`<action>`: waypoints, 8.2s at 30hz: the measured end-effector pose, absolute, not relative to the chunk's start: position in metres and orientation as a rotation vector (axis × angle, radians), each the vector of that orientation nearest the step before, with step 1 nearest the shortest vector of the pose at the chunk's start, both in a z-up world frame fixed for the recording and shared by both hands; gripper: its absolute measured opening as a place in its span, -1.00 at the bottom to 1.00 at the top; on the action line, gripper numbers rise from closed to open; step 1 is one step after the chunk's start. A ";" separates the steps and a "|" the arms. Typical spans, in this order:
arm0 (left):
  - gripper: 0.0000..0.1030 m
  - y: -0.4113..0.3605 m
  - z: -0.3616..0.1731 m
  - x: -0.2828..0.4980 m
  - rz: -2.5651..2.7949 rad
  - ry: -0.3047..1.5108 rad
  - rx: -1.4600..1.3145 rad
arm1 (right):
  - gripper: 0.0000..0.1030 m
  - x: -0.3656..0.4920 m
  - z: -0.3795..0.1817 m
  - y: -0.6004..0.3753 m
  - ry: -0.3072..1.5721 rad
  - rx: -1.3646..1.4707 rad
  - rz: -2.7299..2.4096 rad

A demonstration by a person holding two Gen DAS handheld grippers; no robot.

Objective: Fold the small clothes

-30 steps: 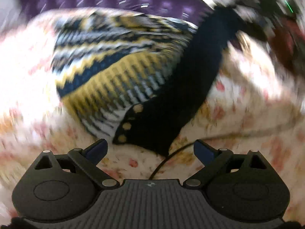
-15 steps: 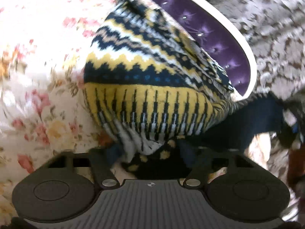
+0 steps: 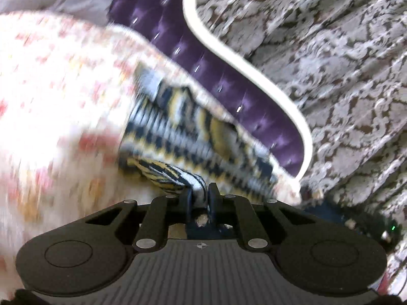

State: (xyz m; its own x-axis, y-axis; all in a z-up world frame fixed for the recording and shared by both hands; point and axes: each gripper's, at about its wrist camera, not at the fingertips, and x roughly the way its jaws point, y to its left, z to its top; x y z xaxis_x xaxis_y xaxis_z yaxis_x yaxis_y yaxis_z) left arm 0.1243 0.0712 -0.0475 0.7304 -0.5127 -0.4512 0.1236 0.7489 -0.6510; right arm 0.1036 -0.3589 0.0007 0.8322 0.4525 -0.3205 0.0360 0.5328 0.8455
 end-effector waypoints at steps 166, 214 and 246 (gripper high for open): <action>0.62 -0.011 -0.067 0.292 -0.553 0.679 0.293 | 0.17 0.209 -0.018 -0.352 0.608 0.305 0.168; -0.89 -0.008 0.045 0.277 -0.565 0.414 0.218 | -0.76 0.219 0.062 -0.302 0.413 0.071 0.384; 0.71 -0.006 -0.014 0.308 -0.302 0.614 0.299 | 0.94 0.277 -0.019 -0.312 0.572 0.163 0.141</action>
